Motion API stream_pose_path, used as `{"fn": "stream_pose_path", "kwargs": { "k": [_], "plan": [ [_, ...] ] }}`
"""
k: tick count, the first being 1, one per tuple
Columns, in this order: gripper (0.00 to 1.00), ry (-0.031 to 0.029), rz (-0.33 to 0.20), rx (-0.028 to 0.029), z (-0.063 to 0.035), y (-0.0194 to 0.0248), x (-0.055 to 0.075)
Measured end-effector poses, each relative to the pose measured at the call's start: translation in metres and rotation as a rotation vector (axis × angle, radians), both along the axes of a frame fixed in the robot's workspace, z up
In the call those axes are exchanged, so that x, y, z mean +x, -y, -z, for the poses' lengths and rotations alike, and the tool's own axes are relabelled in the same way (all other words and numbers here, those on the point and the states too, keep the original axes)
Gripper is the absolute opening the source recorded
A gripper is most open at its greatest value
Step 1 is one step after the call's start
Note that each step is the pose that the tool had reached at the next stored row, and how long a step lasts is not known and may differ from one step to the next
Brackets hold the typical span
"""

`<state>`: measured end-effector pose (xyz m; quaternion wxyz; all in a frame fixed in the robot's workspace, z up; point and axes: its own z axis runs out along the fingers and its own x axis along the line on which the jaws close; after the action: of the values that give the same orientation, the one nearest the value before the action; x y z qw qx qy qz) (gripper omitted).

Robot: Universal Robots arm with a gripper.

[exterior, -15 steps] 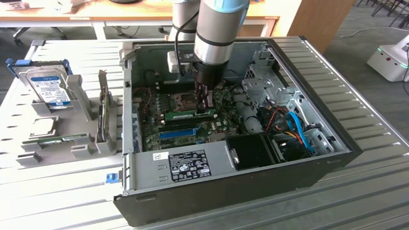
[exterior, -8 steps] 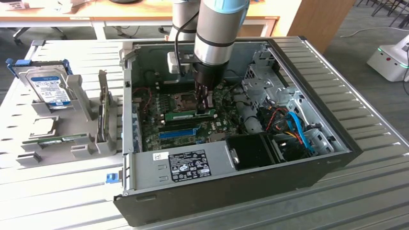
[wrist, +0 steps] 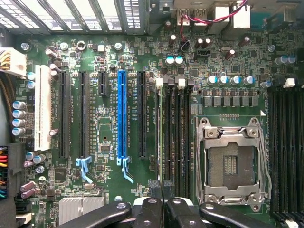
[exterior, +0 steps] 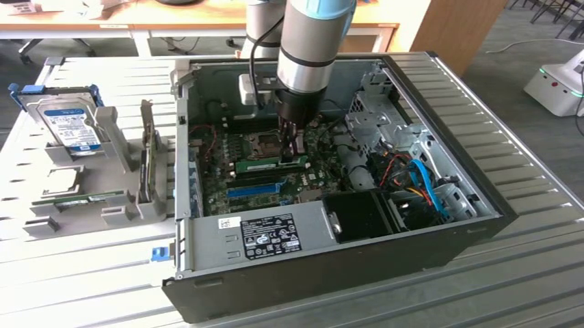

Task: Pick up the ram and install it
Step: 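Insert the ram into the slot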

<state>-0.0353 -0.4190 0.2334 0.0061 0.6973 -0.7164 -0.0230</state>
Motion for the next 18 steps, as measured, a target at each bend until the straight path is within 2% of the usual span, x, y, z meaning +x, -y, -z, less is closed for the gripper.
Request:
{"fn": "stream_pose_path", "kwargs": {
  "k": [18],
  "plan": [
    [0.11,0.0000,-0.008,-0.0001,0.0011,-0.0008,0.0003]
  ]
}}
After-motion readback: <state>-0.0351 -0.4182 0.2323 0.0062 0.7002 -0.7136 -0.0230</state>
